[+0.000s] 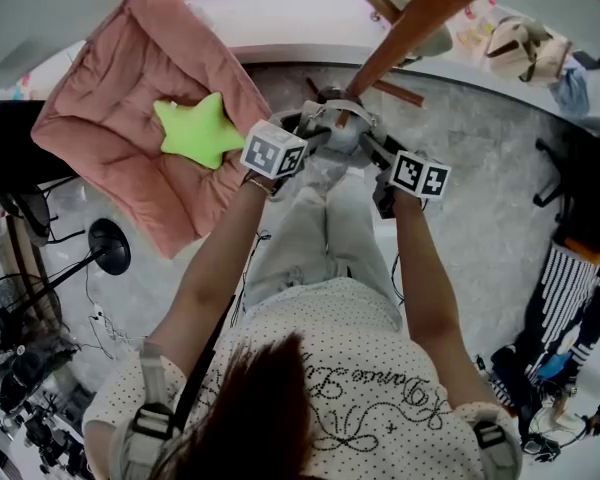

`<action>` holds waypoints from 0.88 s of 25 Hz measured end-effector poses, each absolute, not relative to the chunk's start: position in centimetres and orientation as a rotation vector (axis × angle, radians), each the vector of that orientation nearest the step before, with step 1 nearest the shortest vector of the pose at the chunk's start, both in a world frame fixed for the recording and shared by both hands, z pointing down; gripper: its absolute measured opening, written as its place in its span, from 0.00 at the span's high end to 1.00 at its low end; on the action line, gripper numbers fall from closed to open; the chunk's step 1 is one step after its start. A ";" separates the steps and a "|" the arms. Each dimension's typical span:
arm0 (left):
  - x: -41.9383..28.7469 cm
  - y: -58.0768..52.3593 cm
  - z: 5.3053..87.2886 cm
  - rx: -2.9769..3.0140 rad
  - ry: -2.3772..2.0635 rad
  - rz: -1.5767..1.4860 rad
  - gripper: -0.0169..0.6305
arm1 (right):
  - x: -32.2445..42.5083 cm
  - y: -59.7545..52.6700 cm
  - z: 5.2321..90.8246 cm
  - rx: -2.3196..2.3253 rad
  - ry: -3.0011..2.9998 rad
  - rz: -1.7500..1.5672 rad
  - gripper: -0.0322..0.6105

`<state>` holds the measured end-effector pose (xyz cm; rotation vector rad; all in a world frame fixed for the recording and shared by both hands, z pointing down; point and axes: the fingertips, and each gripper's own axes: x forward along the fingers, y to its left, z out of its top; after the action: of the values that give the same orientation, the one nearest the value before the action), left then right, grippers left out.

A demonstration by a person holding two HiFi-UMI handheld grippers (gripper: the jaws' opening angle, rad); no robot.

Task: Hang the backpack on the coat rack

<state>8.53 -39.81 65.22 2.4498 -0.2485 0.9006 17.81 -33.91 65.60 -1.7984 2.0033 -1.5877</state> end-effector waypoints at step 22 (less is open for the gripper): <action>5.1 -40.2 62.7 2.530 -0.506 0.830 0.71 | 17.9 -31.5 62.5 -1.920 2.081 -1.442 0.58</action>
<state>5.14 -40.23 62.65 2.5303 -0.5058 0.8299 17.94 -31.51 62.52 -1.9198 2.0810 -1.4417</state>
